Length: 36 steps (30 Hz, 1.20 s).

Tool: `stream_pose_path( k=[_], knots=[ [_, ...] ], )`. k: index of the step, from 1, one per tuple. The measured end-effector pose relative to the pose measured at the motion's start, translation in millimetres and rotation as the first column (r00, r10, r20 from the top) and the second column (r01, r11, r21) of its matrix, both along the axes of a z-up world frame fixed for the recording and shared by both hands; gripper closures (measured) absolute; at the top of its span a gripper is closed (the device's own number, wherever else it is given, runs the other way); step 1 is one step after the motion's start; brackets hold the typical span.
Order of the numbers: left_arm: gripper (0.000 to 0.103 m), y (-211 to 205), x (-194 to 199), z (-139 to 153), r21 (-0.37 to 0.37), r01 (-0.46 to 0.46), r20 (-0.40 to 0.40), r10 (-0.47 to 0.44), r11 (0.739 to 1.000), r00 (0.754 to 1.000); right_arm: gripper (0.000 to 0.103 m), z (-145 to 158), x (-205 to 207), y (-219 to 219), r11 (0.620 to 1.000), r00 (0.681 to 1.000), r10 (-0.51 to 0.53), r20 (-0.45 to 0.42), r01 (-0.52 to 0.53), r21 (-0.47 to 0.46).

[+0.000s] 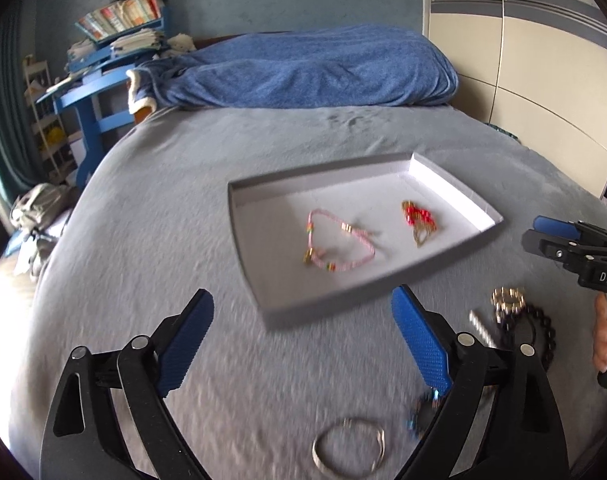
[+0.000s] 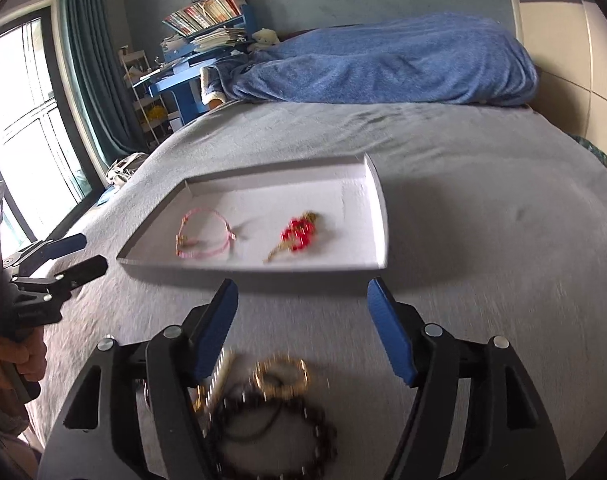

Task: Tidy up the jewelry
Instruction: 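Move the left tool over the silver bangle and the right tool over the gold wreath clip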

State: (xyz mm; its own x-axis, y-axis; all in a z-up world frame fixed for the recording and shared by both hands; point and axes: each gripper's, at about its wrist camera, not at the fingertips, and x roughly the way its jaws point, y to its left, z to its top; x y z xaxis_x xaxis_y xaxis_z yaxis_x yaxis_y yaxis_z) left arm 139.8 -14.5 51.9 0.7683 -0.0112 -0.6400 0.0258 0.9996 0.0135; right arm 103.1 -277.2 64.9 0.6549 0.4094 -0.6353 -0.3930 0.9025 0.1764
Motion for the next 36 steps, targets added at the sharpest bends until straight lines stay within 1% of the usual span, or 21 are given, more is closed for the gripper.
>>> stream_pose_path(
  k=[3, 6, 11, 14, 17, 21, 24, 27, 32, 36],
  knots=[
    [0.013, 6.1, -17.1, -5.0, -0.016, -0.019, -0.006, 0.019, 1.0, 1.0, 0.034, -7.1, -16.7, -9.2, 1.0, 1.0, -0.007, -0.008, 0.007, -0.009],
    [0.013, 10.0, -29.4, -8.0, -0.011, -0.034, -0.011, 0.034, 0.999, 0.999, 0.033, -13.8, -29.1, -15.7, 1.0, 1.0, -0.016, -0.018, 0.015, -0.015],
    [0.013, 17.7, -47.2, -14.1, -0.024, -0.048, -0.023, 0.048, 0.999, 0.999, 0.031, -20.8, -40.1, -23.6, 0.999, 0.999, -0.037, -0.028, 0.037, -0.006],
    [0.013, 18.8, -53.5, -17.6, -0.031, -0.038, -0.031, 0.037, 0.999, 0.999, 0.03, -27.0, -45.1, -29.6, 0.998, 0.998, -0.055, -0.038, 0.055, 0.007],
    [0.013, 14.1, -59.2, -22.9, -0.015, -0.016, -0.038, 0.016, 1.0, 0.999, 0.03, -32.5, -47.9, -32.3, 0.998, 0.997, -0.069, -0.042, 0.07, 0.005],
    [0.013, 9.7, -63.9, -33.7, -0.031, 0.003, -0.059, -0.005, 1.0, 0.998, 0.03, -34.9, -51.0, -33.0, 0.996, 0.996, -0.087, -0.033, 0.087, 0.002],
    [0.013, 2.4, -64.7, -40.1, -0.021, 0.029, -0.066, -0.03, 0.999, 0.997, 0.03, -34.7, -51.8, -32.9, 0.995, 0.995, -0.095, -0.026, 0.095, -0.004],
    [0.013, -5.8, -63.3, -48.0, 0.005, 0.049, -0.082, -0.049, 0.999, 0.995, 0.03, -36.0, -53.7, -30.9, 0.996, 0.996, -0.09, -0.026, 0.09, -0.014],
    [0.013, -14.0, -60.3, -53.6, 0.038, 0.062, -0.105, -0.057, 0.997, 0.993, 0.03, -36.6, -58.8, -20.0, 0.997, 0.998, -0.058, -0.015, 0.057, -0.057],
    [0.013, -15.2, -57.0, -56.8, 0.057, 0.053, -0.126, -0.046, 0.997, 0.991, 0.03, -37.3, -61.1, -10.8, 0.995, 1.0, -0.03, -0.007, 0.029, -0.093]
  ],
)
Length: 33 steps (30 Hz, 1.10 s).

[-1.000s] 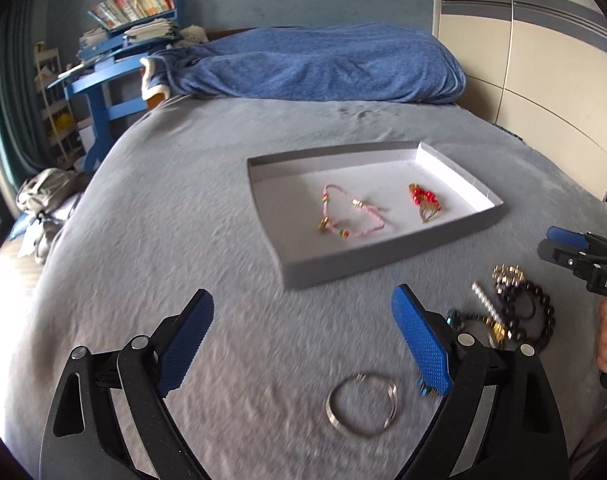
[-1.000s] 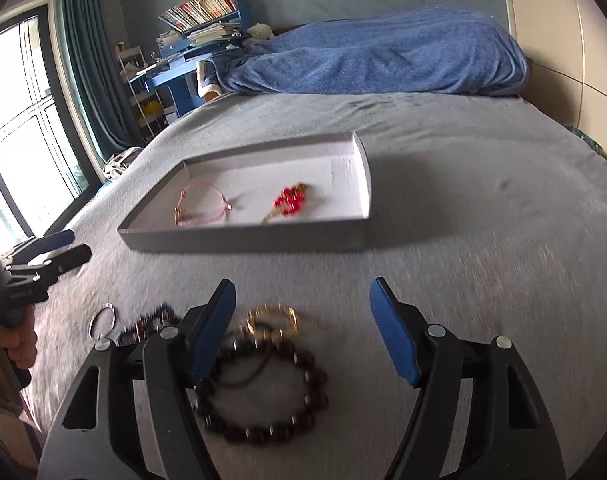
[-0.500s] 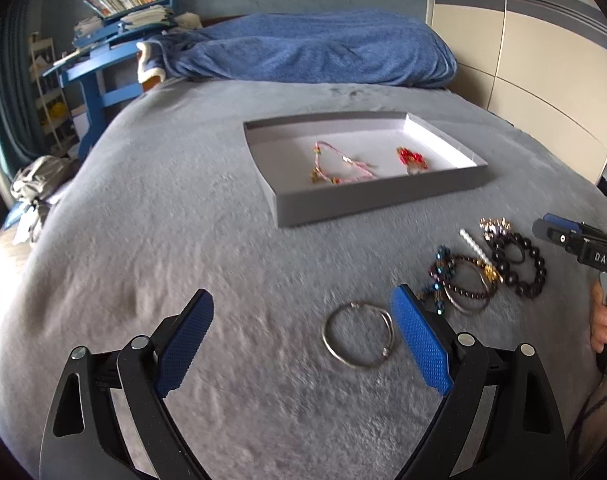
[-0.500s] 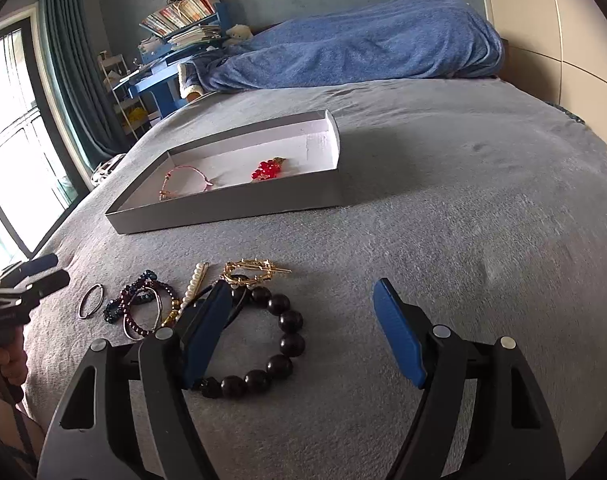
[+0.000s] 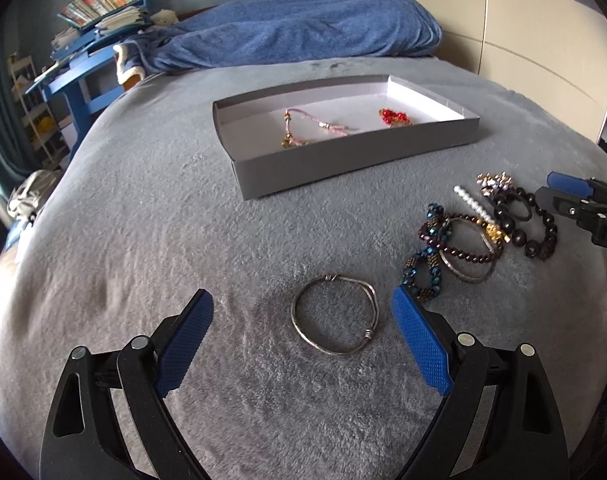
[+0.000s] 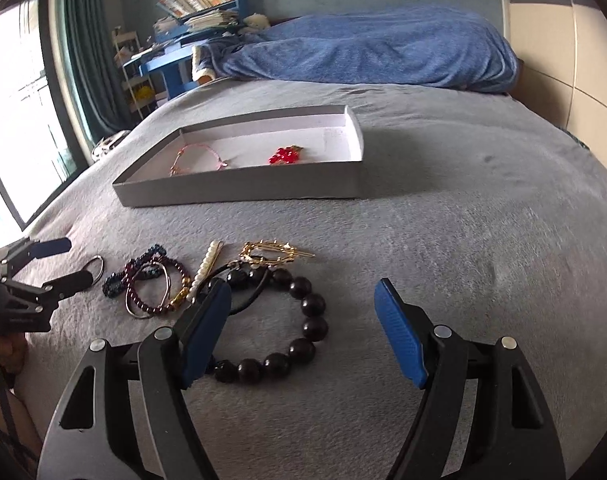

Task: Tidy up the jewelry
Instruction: 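Move the left tool over the silver bangle and the right tool over the gold wreath clip, then grasp the silver bangle with the left tool while the right tool grasps the gold wreath clip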

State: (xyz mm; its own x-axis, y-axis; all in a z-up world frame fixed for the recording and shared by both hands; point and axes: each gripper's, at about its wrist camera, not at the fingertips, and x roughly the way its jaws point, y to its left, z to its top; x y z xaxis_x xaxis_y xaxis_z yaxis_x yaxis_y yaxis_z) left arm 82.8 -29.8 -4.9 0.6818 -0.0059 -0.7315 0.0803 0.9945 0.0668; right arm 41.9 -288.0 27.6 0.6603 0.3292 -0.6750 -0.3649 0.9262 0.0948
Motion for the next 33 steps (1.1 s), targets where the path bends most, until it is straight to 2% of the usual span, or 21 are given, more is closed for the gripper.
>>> stream_pose_path(
  k=[6, 13, 18, 25, 28, 30, 33],
  knots=[
    [0.013, 0.8, 6.4, -6.6, 0.009, -0.016, -0.045, 0.016, 1.0, 0.999, 0.03, -1.7, -0.6, -1.4, 1.0, 1.0, -0.002, -0.007, 0.002, 0.005],
    [0.005, 2.0, 11.0, -12.4, 0.028, -0.032, -0.082, 0.034, 0.999, 0.996, 0.03, -2.0, 0.9, -2.0, 1.0, 1.0, 0.001, -0.011, 0.0, 0.008],
    [0.005, 5.0, 10.2, -14.4, 0.018, -0.038, -0.1, 0.04, 0.999, 0.994, 0.03, -0.2, 6.5, -0.3, 1.0, 1.0, 0.007, -0.027, -0.007, 0.008],
    [0.005, 7.7, 10.9, -15.1, -0.006, -0.044, -0.115, 0.043, 0.999, 0.992, 0.03, 1.4, 36.2, 20.0, 0.998, 0.995, 0.035, -0.089, -0.039, -0.047],
    [0.005, 4.1, 11.3, -15.4, 0.015, -0.044, -0.112, 0.045, 0.999, 0.993, 0.03, -1.1, 51.0, 31.4, 0.997, 0.99, 0.051, -0.128, -0.059, -0.059],
    [0.005, 3.6, 11.4, -15.6, 0.019, -0.043, -0.111, 0.045, 0.999, 0.993, 0.031, -5.0, 58.1, 36.2, 0.996, 0.987, 0.051, -0.155, -0.061, -0.063],
    [0.004, 4.7, 12.0, -16.3, 0.015, -0.045, -0.114, 0.047, 0.999, 0.992, 0.041, -11.5, 66.8, 42.1, 0.996, 0.981, 0.045, -0.191, -0.058, -0.062]
  ],
)
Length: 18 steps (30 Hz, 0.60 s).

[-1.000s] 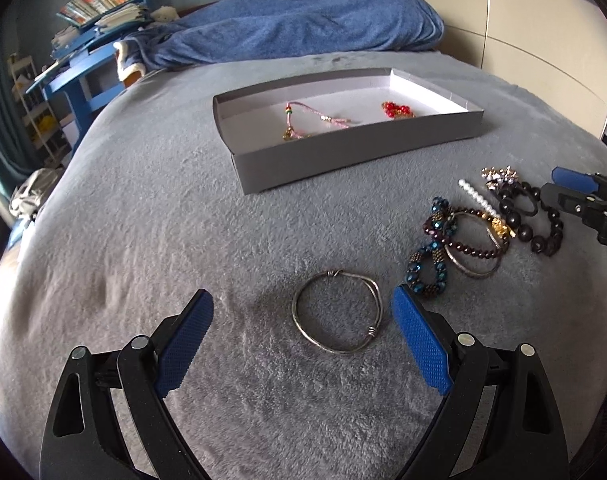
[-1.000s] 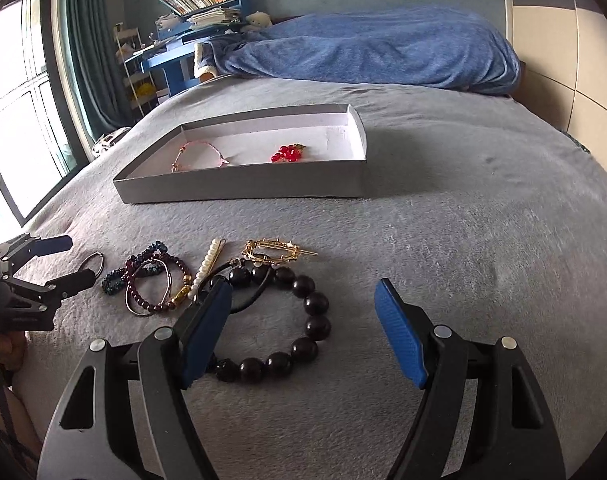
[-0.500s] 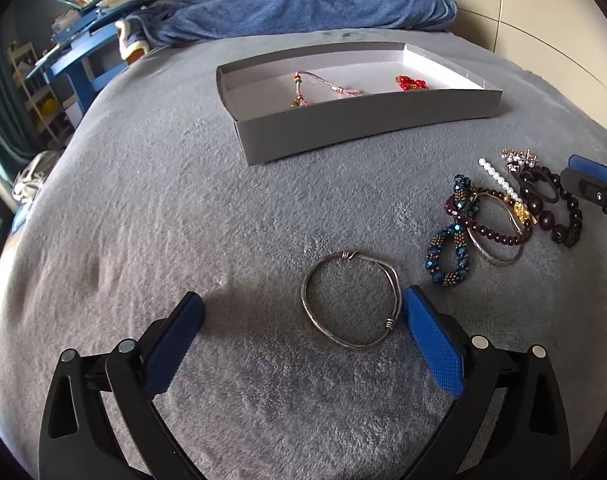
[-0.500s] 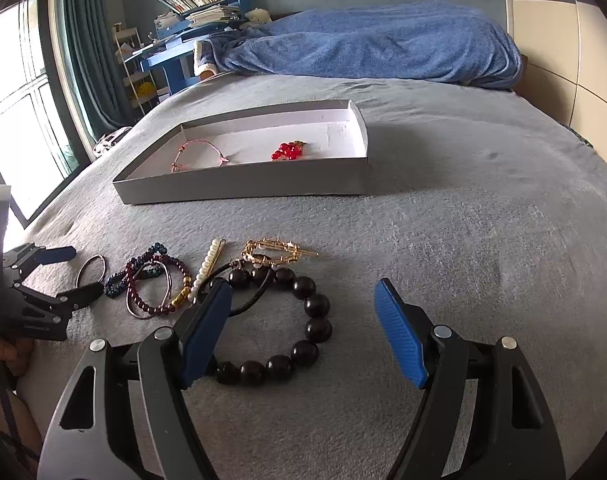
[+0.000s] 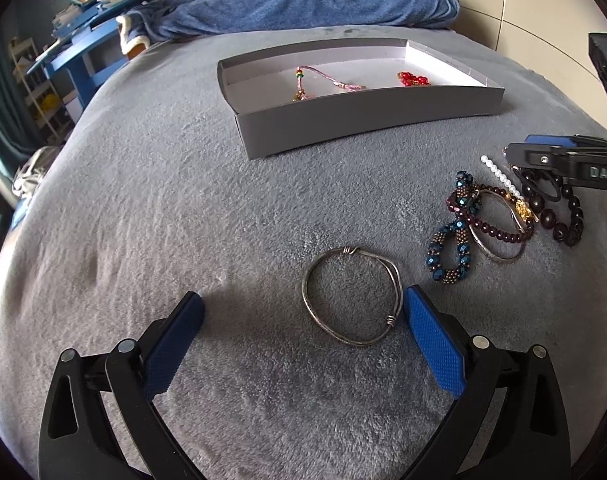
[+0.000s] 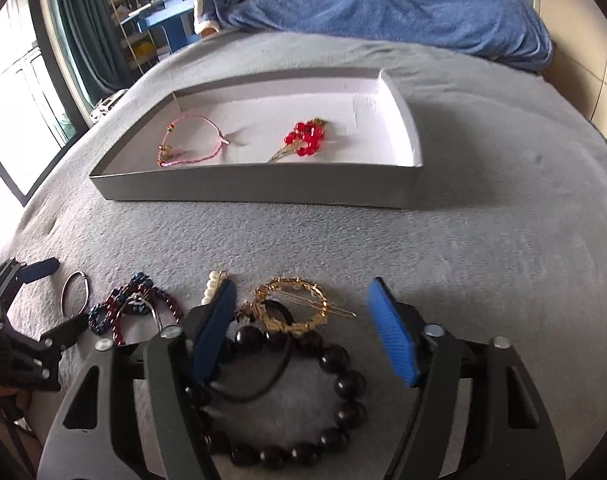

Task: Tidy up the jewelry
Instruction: 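Grasp the silver bangle with the left tool while the right tool grasps the gold wreath clip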

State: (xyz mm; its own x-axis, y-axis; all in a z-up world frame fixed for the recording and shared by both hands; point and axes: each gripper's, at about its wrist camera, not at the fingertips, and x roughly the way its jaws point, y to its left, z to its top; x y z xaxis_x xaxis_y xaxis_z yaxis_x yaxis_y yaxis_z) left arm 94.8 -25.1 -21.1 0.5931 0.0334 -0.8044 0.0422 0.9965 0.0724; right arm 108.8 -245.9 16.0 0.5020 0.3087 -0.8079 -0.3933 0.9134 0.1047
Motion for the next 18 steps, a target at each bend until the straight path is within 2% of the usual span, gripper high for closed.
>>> stream_pose_path(
  k=[2, 4, 7, 10, 12, 14, 18],
  knots=[
    [0.004, 0.5, 0.0, 0.2, -0.005, 0.0, 0.002, 0.0, 1.0, 1.0, 0.051, -3.6, 2.7, 1.6, 1.0, 1.0, -0.005, -0.015, 0.005, 0.0],
    [0.004, 0.9, 0.1, 0.2, -0.003, 0.0, 0.001, 0.0, 1.0, 1.0, 0.053, -4.6, 2.2, 2.3, 1.0, 1.0, -0.009, -0.008, 0.009, 0.0],
    [0.01, 0.6, -1.6, 2.2, -0.013, 0.013, 0.01, -0.013, 1.0, 1.0, 0.053, -4.3, 0.2, 0.1, 1.0, 1.0, -0.014, -0.002, 0.014, 0.019],
    [0.029, -3.7, -4.9, 5.8, -0.018, 0.048, 0.027, -0.048, 0.999, 0.999, 0.053, -1.9, -4.4, -2.1, 0.999, 1.0, -0.014, 0.012, 0.014, 0.042],
    [0.049, -8.5, -6.7, 8.0, -0.021, 0.078, 0.035, -0.077, 0.997, 0.996, 0.053, 0.6, -6.0, -3.3, 0.999, 1.0, -0.017, 0.023, 0.015, 0.052],
    [0.055, -11.2, -7.7, 9.8, -0.026, 0.096, 0.041, -0.095, 0.995, 0.995, 0.053, 5.3, -8.2, -6.7, 0.997, 0.999, -0.023, 0.039, 0.02, 0.069],
    [0.055, -4.9, -8.7, 15.2, -0.079, 0.091, 0.068, -0.086, 0.993, 0.994, 0.053, 15.4, -12.7, -13.1, 0.995, 0.997, -0.035, 0.063, 0.029, 0.098]
  ],
)
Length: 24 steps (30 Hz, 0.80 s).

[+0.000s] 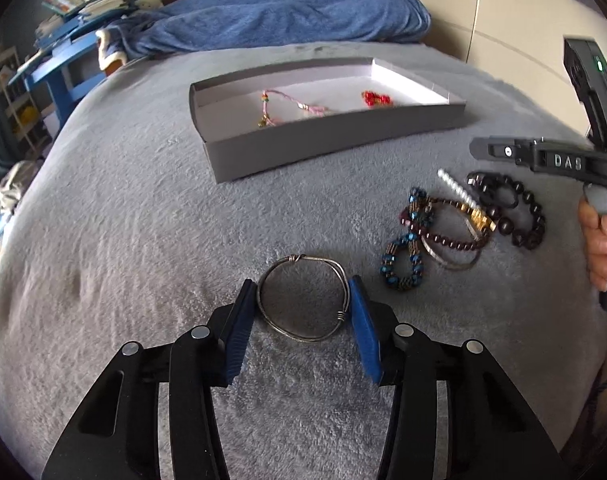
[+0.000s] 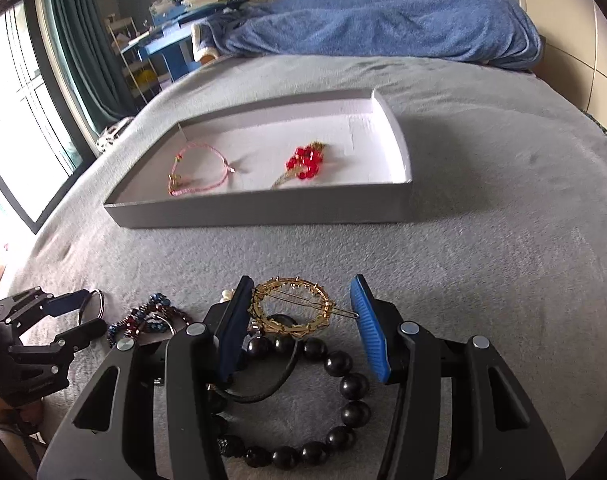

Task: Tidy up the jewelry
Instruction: 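Grasp the silver bangle with the left tool while the right tool grasps the gold wreath clip, then lower both items into the tray and open both tools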

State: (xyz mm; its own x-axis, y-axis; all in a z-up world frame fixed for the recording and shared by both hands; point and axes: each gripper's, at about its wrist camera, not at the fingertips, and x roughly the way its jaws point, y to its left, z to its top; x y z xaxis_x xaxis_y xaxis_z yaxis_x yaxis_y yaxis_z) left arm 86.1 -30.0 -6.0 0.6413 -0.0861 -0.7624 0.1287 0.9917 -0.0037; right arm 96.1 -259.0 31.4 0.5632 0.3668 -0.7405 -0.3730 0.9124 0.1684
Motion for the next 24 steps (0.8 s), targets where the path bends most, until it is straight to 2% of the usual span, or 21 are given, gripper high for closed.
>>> stream_pose_path(
  k=[3, 13, 24],
  knots=[
    [0.055, 2.2, -2.0, 10.6, -0.024, -0.002, 0.041, 0.003, 1.0, 0.999, 0.053, 8.0, -3.4, -5.5, 1.0, 1.0, -0.008, 0.019, 0.007, 0.018],
    [0.055, -8.4, 12.7, 55.6, -0.014, 0.041, 0.151, -0.038, 0.999, 0.988, 0.053, 32.4, -2.1, -10.4, 0.999, 0.997, -0.013, 0.073, 0.01, 0.05],
    [0.055, -20.6, 41.1, 81.0, -0.012, 0.081, 0.2, -0.077, 0.997, 0.977, 0.053, 56.7, 12.6, -6.1, 0.997, 0.993, 0.004, 0.117, -0.012, 0.07]
  ],
)
